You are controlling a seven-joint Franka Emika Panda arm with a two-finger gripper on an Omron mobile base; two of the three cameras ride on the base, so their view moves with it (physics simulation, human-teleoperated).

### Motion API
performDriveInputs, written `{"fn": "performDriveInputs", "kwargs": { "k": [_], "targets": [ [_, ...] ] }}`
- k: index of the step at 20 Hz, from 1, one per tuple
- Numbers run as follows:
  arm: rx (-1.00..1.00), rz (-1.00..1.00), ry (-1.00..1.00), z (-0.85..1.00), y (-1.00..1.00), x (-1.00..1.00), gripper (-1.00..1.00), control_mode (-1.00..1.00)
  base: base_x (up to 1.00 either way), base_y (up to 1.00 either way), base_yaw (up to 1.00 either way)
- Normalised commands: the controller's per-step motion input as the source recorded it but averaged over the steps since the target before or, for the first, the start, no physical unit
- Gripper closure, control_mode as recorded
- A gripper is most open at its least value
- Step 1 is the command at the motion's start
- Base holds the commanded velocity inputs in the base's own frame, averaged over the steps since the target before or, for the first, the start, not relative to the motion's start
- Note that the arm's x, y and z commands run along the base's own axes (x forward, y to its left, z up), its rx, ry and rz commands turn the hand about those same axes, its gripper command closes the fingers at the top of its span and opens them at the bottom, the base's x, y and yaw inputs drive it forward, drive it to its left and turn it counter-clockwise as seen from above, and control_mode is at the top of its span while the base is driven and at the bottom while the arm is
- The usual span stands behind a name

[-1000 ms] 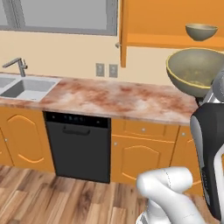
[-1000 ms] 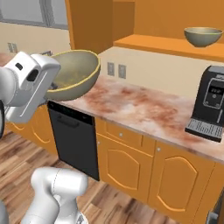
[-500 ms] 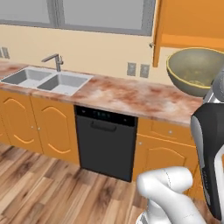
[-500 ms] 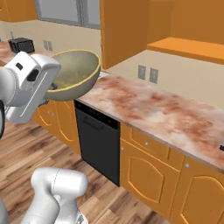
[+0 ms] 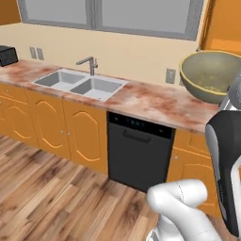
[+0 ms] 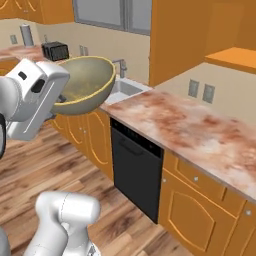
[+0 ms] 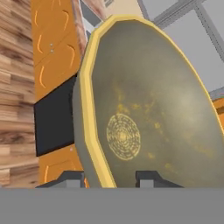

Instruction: Move the bowls from the cabinet to the plates on the dining table.

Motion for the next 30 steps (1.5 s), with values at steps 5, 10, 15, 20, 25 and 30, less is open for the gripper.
{"fn": "performDriveInputs", "kwargs": {
  "k": [5, 10, 15, 20, 25, 30],
  "targets": [
    [0.0, 0.0, 0.0, 0.0, 0.0, 0.0, 1.0, 1.0, 0.08, 0.5, 0.27],
    [0.0, 0.0, 0.0, 0.0, 0.0, 0.0, 1.0, 1.0, 0.09, 0.48, 0.28],
    [0.0, 0.0, 0.0, 0.0, 0.0, 0.0, 1.0, 1.0, 0.15, 0.49, 0.29],
    [0.0, 0.0, 0.0, 0.0, 0.0, 0.0, 1.0, 1.0, 0.13, 0.46, 0.3],
    [0.0, 0.0, 0.0, 0.0, 0.0, 0.0, 1.0, 1.0, 0.1, 0.46, 0.3],
    [0.0, 0.0, 0.0, 0.0, 0.0, 0.0, 1.0, 1.0, 0.18, 0.38, 0.29]
  ]
}}
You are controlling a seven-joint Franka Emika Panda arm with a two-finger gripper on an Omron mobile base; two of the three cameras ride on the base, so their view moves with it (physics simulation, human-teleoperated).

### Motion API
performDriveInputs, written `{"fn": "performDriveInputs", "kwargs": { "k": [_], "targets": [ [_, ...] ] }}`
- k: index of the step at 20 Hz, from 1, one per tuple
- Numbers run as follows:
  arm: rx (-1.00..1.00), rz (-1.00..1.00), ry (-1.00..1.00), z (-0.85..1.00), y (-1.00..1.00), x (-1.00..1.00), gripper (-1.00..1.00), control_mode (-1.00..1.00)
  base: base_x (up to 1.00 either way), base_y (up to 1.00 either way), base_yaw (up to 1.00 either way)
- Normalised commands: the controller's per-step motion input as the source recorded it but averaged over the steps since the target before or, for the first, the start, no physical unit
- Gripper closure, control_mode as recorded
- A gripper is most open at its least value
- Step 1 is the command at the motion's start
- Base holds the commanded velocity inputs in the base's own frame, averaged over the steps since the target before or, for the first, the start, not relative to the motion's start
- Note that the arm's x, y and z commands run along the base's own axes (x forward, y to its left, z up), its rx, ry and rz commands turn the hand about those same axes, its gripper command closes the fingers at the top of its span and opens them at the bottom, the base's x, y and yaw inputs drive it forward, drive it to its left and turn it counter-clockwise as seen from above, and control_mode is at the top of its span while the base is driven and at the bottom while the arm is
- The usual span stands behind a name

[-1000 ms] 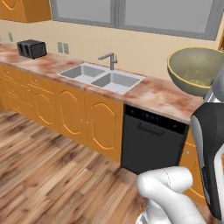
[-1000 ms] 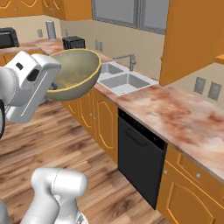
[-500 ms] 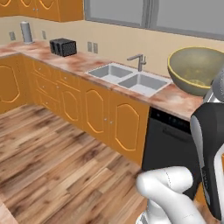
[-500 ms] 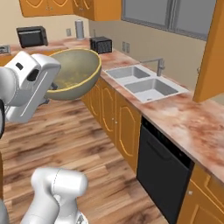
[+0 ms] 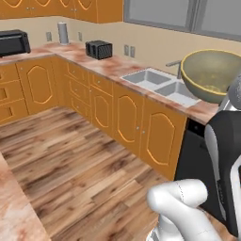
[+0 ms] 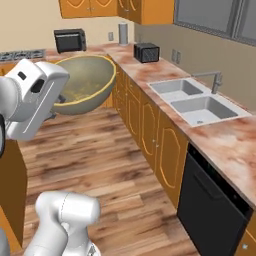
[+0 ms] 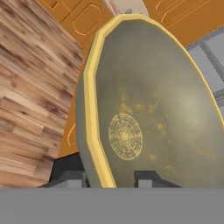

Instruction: Move the bowls from the cabinet to the plates on the dining table.

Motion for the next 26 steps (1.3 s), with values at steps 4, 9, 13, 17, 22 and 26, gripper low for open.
{"fn": "performDriveInputs", "kwargs": {
  "k": [4, 9, 13, 17, 22, 26],
  "targets": [
    [0.0, 0.0, 0.0, 0.0, 0.0, 0.0, 1.0, 1.0, 0.5, 0.22, 0.23],
    [0.0, 0.0, 0.0, 0.0, 0.0, 0.0, 1.0, 1.0, 0.66, 0.12, 0.22],
    [0.0, 0.0, 0.0, 0.0, 0.0, 0.0, 1.0, 1.0, 0.71, 0.08, 0.22],
    [0.0, 0.0, 0.0, 0.0, 0.0, 0.0, 1.0, 1.0, 0.73, 0.01, 0.24],
    [0.0, 0.0, 0.0, 0.0, 0.0, 0.0, 1.0, 1.0, 0.53, -0.02, 0.33],
    [0.0, 0.0, 0.0, 0.0, 0.0, 0.0, 1.0, 1.0, 0.33, -0.14, 0.42]
  ]
}}
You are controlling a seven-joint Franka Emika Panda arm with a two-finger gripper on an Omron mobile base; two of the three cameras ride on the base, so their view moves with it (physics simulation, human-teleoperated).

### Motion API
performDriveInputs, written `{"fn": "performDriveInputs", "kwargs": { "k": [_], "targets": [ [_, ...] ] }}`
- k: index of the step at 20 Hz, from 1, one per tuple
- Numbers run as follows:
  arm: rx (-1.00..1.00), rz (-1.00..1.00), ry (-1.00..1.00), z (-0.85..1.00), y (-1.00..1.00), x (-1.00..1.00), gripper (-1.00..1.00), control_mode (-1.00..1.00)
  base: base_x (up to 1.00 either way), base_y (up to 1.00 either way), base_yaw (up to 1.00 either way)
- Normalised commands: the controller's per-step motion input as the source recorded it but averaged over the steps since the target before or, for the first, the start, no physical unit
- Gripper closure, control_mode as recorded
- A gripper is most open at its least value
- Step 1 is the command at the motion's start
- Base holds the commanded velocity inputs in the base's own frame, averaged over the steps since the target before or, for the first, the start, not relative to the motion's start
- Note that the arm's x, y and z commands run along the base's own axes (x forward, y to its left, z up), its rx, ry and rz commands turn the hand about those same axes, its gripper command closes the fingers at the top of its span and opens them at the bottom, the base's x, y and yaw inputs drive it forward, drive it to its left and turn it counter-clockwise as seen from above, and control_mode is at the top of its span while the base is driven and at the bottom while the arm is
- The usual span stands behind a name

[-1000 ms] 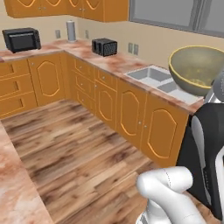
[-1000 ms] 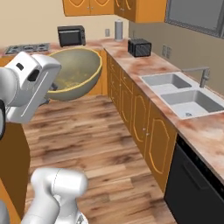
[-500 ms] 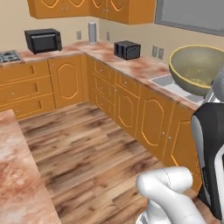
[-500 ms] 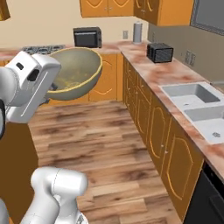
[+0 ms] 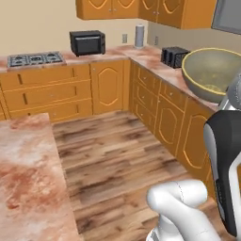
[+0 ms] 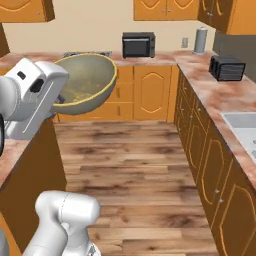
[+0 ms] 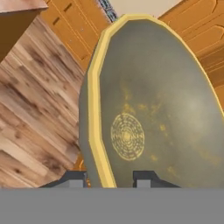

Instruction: Move the bowls from the cabinet to the plates on the dining table.

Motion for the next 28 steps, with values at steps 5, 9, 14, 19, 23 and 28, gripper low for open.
{"fn": "performDriveInputs", "kwargs": {
  "k": [5, 9, 14, 19, 23, 28],
  "targets": [
    [0.0, 0.0, 0.0, 0.0, 0.0, 0.0, 1.0, 1.0, 0.15, -0.16, 0.44],
    [0.0, 0.0, 0.0, 0.0, 0.0, 0.0, 1.0, 1.0, 0.07, -0.18, 0.46],
    [0.0, 0.0, 0.0, 0.0, 0.0, 0.0, 1.0, 1.0, 0.05, -0.17, 0.46],
    [0.0, 0.0, 0.0, 0.0, 0.0, 0.0, 1.0, 1.0, 0.04, -0.18, 0.46],
    [0.0, 0.0, 0.0, 0.0, 0.0, 0.0, 1.0, 1.0, 0.02, -0.16, 0.45],
    [0.0, 0.0, 0.0, 0.0, 0.0, 0.0, 1.0, 1.0, 0.01, -0.15, 0.45]
  ]
}}
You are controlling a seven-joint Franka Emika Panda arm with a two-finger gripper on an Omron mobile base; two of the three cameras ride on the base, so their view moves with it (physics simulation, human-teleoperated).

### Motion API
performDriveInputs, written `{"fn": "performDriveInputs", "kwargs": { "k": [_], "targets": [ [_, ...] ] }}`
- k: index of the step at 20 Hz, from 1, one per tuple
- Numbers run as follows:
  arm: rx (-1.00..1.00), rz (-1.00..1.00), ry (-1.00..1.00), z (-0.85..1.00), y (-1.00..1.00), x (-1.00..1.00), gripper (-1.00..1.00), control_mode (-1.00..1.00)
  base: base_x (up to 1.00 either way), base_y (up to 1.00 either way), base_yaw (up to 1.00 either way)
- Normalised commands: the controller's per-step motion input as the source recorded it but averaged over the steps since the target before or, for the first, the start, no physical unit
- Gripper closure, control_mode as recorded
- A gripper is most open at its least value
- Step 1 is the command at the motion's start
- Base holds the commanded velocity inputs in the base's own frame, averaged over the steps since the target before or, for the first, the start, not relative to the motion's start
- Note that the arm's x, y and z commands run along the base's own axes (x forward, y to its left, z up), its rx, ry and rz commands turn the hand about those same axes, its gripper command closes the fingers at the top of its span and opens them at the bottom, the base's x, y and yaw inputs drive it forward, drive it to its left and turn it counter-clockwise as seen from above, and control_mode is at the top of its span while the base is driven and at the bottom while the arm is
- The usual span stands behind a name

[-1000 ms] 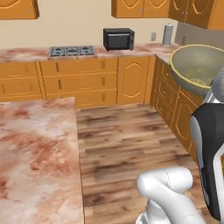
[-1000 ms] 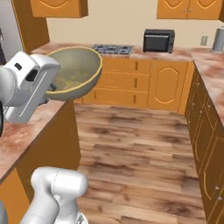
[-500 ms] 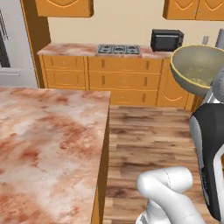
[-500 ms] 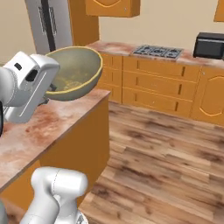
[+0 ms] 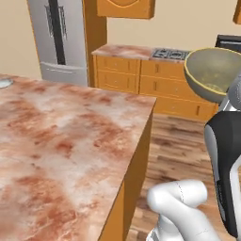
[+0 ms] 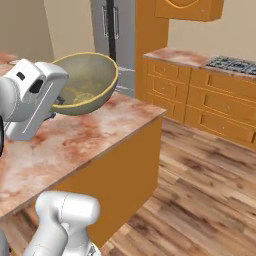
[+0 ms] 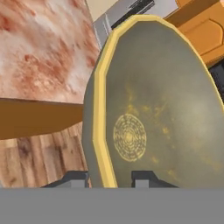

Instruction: Move the bowls from the cabinet to the plates on the dining table.

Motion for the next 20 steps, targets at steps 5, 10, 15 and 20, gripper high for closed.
{"fn": "performDriveInputs", "kwargs": {
  "k": [5, 10, 15, 20],
  "targets": [
    [0.0, 0.0, 0.0, 0.0, 0.0, 0.0, 1.0, 1.0, 0.02, -0.22, 0.43],
    [0.0, 0.0, 0.0, 0.0, 0.0, 0.0, 1.0, 1.0, 0.07, -0.38, 0.38],
    [0.0, 0.0, 0.0, 0.0, 0.0, 0.0, 1.0, 1.0, 0.07, -0.4, 0.37],
    [0.0, 0.0, 0.0, 0.0, 0.0, 0.0, 1.0, 1.0, 0.08, -0.46, 0.35]
  ]
}}
